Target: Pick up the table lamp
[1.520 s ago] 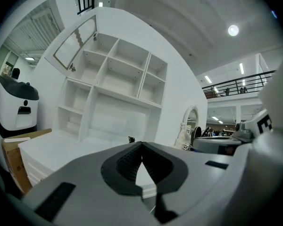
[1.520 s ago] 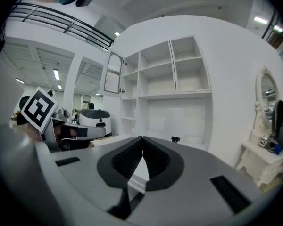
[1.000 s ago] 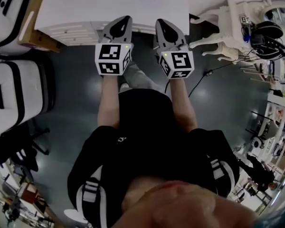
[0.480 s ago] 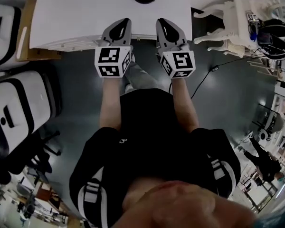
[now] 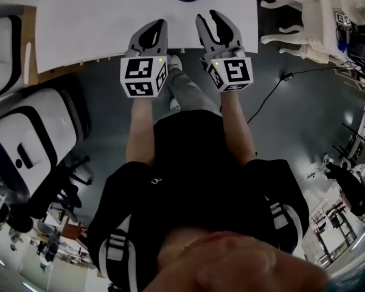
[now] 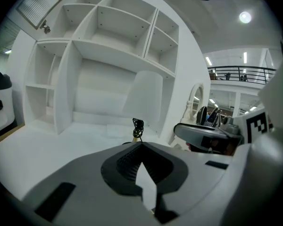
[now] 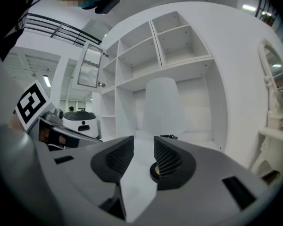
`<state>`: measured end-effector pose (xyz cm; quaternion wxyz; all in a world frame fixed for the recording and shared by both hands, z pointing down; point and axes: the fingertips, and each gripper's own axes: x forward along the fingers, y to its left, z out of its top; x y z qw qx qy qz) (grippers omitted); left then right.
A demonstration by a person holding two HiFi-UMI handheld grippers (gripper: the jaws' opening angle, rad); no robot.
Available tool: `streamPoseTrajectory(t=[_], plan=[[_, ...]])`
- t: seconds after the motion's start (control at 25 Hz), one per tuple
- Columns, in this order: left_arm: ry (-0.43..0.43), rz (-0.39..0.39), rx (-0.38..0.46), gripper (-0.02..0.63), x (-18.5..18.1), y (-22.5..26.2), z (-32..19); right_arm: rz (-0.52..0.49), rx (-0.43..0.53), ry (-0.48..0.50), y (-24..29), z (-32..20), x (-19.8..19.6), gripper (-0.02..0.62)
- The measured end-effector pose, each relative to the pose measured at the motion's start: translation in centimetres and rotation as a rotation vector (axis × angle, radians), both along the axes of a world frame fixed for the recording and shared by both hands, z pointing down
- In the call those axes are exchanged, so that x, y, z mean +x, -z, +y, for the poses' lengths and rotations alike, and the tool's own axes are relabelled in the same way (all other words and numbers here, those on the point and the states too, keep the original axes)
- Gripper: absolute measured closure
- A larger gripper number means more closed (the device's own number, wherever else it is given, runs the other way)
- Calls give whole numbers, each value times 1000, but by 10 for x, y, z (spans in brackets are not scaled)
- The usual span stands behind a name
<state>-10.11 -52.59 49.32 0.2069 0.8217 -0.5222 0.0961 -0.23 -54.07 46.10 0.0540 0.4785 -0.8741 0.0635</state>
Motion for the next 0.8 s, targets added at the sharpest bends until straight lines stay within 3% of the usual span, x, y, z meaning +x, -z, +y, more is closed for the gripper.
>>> streamPoseTrajectory(t=[0.6,0.8], plan=[[3,-62,-64,597,-10,-17,-65,12,-39,-10,-63,-107,-3,462],[5,-89,-54,597,-13,-10,-84,55,-65,12,-88,-135,-6,400]])
